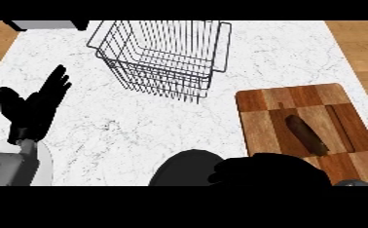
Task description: Pick the sweet potato from the cutting board and place it in the basket
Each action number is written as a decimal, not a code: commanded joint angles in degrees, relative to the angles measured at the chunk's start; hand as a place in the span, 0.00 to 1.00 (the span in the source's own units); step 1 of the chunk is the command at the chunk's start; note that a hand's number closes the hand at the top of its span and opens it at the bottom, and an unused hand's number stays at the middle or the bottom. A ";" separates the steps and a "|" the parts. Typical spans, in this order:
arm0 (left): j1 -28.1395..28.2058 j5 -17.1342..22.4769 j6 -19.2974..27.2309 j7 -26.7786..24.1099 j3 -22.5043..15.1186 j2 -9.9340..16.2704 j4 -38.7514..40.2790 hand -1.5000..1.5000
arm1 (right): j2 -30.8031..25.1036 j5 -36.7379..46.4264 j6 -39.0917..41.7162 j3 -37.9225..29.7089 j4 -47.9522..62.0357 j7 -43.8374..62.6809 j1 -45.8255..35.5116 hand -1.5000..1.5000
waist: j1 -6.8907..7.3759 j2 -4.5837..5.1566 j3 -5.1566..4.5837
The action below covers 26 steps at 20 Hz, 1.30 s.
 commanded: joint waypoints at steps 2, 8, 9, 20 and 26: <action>0.11 -0.02 0.63 0.54 0.14 -1.01 0.59 0.50 | -7.24 8.92 4.42 -0.65 -9.60 12.70 -3.58 0.00 | -0.93 -0.69 -0.24; -0.19 -0.67 -0.17 1.04 -0.20 -0.27 -0.54 0.50 | -7.39 16.27 10.54 -6.98 -14.22 28.13 -14.89 0.00 | 0.49 -0.48 -0.27; -1.17 -0.74 0.20 0.49 -0.41 -1.66 0.21 0.50 | -5.05 15.06 13.26 -7.52 -13.17 31.28 -16.97 0.00 | 0.80 -0.13 -0.27; -4.22 -2.45 -0.24 1.05 1.30 -2.04 3.45 0.50 | -8.19 -7.13 43.97 -19.02 -10.65 38.28 -24.73 0.00 | 0.28 0.07 -0.14; -1.88 -2.01 -1.00 3.48 1.94 -2.17 -1.62 0.50 | -13.85 -14.49 45.40 -30.47 -8.00 30.38 -19.58 0.00 | 0.76 0.11 0.02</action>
